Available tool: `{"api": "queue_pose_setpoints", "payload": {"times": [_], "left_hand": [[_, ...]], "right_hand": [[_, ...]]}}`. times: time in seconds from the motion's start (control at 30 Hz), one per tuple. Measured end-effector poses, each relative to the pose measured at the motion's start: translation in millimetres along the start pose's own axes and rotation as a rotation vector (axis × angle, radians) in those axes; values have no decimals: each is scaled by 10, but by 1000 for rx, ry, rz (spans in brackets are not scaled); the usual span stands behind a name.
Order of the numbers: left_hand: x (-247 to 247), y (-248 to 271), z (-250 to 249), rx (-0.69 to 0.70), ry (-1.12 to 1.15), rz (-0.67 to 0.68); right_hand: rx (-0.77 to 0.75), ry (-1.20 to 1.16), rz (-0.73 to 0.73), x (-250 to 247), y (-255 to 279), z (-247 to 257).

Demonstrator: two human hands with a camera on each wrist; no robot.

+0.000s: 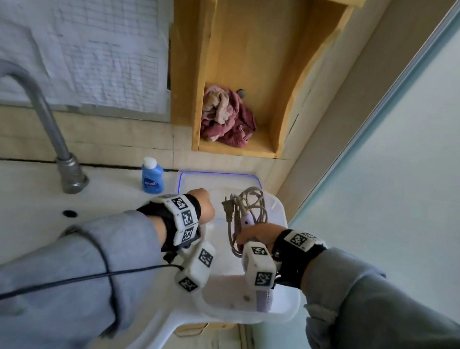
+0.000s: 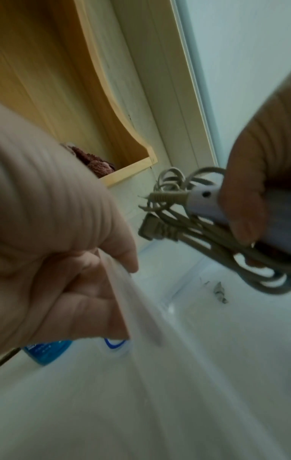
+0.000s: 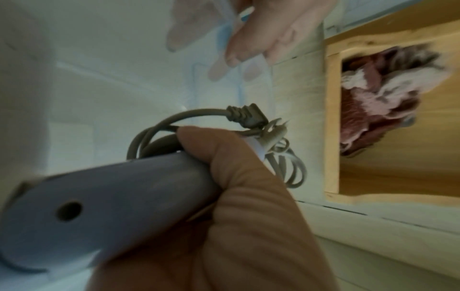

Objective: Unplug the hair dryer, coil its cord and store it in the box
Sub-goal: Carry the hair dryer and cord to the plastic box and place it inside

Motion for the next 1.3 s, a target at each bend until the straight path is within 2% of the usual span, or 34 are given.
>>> {"api": "queue_pose_setpoints", "payload": {"times": [0.13,0.23,0.33,0.43,0.57,0.63,0.67,0.7,0.77,0.83,0.93,1.0,1.1,1.3], "left_hand": [[31,2,2,-27,41,-28],[42,-19,6,-43,39,-43],[34,-7,-12,-42,31,-43],[43,-17,-8,-32,36,-48],[48,-22,11,-29,41,-46],[48,-23,11,-27,38,-37],[49,-27,10,-28,36,-35],[52,-33,9,-28,38,-34],[57,-44,5,-24,42,-32],[57,-53,2,-16,40,-28],[53,-81,19,-11,42,-21],[45,-77,32,-10,37,-19],[43,-83,75,-13,75,-1],[18,-150,229,44,495,51]], "right_hand": [[44,151,70,33,-162,-2],[3,258,36,64,-110,33],[-13,367,97,89,-97,67],[-43,438,30,75,-82,96],[3,620,42,116,-92,98],[1,677,-108,112,-93,84],[-60,638,-224,116,-97,58],[-130,519,-340,125,-75,59],[-250,379,-444,123,-101,90],[-270,492,-413,109,-158,123],[-229,655,-282,120,-266,89],[-185,658,-215,161,-307,37],[-142,683,-202,206,-375,10],[-120,844,-229,196,-278,147]]}}
Point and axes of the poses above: each hand's wrist, its own y-axis away from the middle knuckle, its own x-axis out of the palm, z = x × y, the point moved 1 cm from there along -y, towards the middle knuckle, and after that the axes turned 3 degrees about z, right-handed, at the moved point
